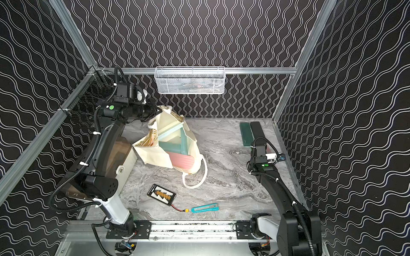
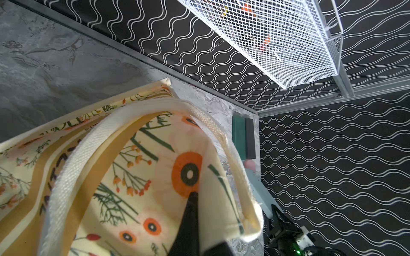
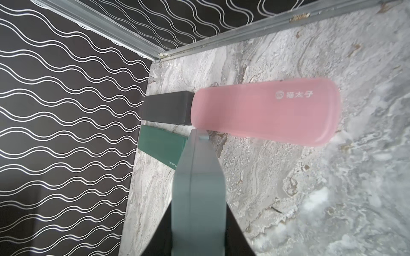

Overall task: Take out the pencil case from the canvas bag
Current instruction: Place the pencil case at the center of the board.

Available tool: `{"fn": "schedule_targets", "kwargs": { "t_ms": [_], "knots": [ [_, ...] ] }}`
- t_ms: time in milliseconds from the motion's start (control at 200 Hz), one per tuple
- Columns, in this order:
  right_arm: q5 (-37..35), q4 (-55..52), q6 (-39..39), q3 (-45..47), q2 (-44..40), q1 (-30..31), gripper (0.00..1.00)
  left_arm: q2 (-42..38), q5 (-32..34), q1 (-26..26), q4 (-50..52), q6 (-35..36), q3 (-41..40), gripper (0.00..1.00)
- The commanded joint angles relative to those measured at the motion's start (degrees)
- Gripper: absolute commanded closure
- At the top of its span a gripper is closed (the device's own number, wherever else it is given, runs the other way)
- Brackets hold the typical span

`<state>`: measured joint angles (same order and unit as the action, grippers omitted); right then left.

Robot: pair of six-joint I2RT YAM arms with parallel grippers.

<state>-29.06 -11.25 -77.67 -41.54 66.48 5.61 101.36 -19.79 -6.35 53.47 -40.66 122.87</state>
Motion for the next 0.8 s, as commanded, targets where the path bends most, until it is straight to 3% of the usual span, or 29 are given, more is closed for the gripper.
{"fn": "schedule_targets", "kwargs": {
  "t_ms": [0,445,611,796],
  "knots": [
    [1.63,3.46,-2.13,0.64,0.09,-0.20,1.00,-0.42,-4.11,0.33,-7.37,-3.27,1.64,1.00],
    [6.28,7.95,-3.61,4.31,-0.21,-3.03,1.00,-2.13,-5.21,0.37,-9.18,-2.65,-1.01,1.00],
    [7.83,9.47,-4.15,5.62,-0.12,-3.89,0.87,-1.79,-6.47,0.39,-9.07,-2.16,-0.28,1.00],
    [8.58,9.71,-4.22,6.62,-0.77,-4.27,0.60,-2.13,-9.28,0.44,-11.52,-2.21,-1.34,1.00]
  ]
}}
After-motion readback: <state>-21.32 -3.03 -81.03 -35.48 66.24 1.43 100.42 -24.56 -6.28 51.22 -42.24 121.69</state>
